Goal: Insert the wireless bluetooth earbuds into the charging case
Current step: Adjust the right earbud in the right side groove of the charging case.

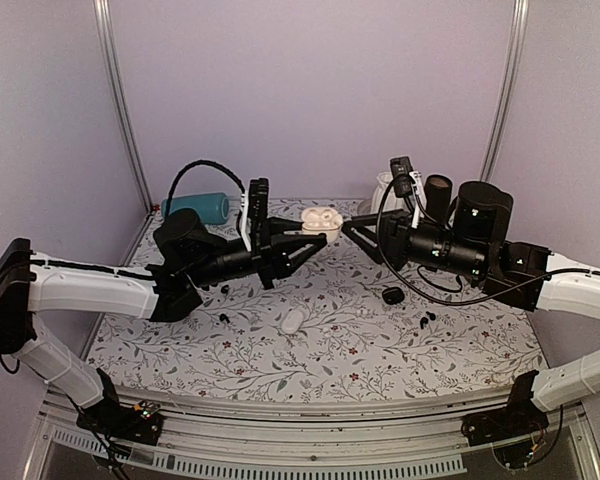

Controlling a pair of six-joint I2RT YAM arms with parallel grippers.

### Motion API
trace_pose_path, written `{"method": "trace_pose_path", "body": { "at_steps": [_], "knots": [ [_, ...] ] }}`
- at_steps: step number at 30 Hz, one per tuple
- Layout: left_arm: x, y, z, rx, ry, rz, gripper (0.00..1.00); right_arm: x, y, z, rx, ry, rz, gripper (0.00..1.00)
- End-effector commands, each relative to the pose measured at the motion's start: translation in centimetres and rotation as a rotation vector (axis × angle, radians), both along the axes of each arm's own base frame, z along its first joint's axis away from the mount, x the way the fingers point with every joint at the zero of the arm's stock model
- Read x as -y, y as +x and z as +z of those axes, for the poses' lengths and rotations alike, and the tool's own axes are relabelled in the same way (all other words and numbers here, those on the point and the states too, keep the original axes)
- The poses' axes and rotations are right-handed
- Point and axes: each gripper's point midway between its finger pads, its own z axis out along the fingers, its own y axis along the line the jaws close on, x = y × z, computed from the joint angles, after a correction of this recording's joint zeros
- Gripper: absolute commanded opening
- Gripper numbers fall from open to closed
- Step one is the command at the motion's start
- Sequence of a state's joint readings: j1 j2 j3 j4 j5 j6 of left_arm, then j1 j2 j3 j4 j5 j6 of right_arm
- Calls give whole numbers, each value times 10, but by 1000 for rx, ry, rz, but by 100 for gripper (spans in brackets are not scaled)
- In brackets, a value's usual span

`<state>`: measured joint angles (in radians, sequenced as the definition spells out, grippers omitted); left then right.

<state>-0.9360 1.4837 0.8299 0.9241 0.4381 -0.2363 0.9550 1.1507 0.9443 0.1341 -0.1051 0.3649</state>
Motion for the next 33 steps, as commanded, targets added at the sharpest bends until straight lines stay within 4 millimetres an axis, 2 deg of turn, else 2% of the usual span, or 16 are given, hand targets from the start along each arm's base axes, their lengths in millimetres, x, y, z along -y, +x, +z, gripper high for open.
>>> {"method": "trace_pose_path", "body": {
  "at_steps": [1,16,23,31,33],
  "knots": [
    [8,-1,0,-1,2,-20,0,-1,-8,21,33,37,17,36],
    [11,-1,-7,-8,18,-29,0,3,-9,25,43,26,-8,36],
    [9,-2,-2,-1,6,-25,0,5,-10,20,50,-25,-6,38],
    [8,-3,-2,-1,8,-35,0,33,-4,25,60,-3,-128,40],
    [8,-5,-2,1,6,-43,0,34,-2,25,55,-9,-137,40]
  ]
}}
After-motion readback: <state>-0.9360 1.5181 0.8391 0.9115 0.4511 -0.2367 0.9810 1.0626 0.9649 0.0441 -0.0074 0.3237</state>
